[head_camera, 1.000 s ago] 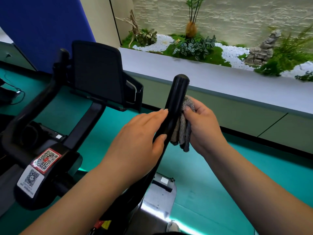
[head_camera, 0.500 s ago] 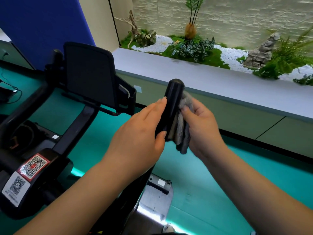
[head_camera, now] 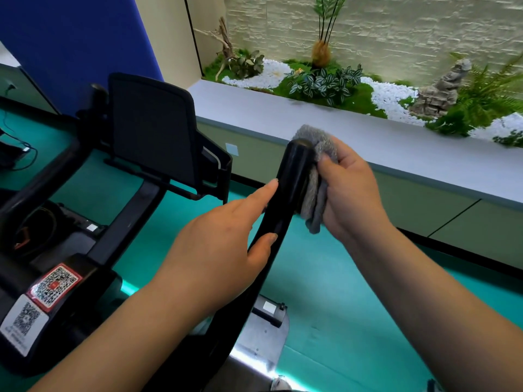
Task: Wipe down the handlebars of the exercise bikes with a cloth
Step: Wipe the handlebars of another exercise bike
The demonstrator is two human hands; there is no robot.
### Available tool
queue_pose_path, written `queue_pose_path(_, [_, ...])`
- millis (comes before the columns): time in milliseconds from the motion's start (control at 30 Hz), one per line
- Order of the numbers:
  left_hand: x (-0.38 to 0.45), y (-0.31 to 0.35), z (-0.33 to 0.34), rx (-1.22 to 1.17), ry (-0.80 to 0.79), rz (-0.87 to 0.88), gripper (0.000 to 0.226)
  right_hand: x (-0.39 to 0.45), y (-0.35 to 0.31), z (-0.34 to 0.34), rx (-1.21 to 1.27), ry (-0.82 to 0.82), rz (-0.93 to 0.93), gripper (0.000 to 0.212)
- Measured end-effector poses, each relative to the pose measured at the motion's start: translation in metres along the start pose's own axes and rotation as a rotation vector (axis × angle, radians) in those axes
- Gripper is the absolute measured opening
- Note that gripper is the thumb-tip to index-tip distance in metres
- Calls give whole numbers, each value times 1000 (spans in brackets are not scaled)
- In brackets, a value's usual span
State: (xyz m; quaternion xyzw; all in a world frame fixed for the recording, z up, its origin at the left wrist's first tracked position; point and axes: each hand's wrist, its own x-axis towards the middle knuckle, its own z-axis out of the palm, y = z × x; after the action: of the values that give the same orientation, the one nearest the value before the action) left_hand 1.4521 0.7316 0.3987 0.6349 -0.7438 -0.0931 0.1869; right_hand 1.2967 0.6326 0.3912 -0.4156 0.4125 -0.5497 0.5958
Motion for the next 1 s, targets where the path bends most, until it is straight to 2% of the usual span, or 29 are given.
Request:
queue_pose_path(67, [-2,-2,-2,-15,-22,-27,69,6,-8,0,-69,-18,-94,29])
queue_pose_path(200, [-6,-6,-4,-23,-63,-60,61,5,-21,-3,-482,-128,-365,34])
queue_pose_path(300, [-8,-9,-5,-16,-84,-71,55,0,-21,-3,-642,-160,-528,34])
queue_pose_path(400, [-12,-12,-6,-1,-112,-74,49,-8,-13,-5,-818,-142,-710,35])
queue_pose_path(500, [-16,-15,-7,20,-137,-64,44,-18,-4,-3,-972,-65,-794,33])
queue_pose_path(767, [-33,-21,-12,1,-160,-10,43,-63,32,8,-1150,-32,-796,29])
queue_pose_path(1000, [-50,-27,-17,19,-196,24,41,-94,46,16,-1149,-35,-614,26])
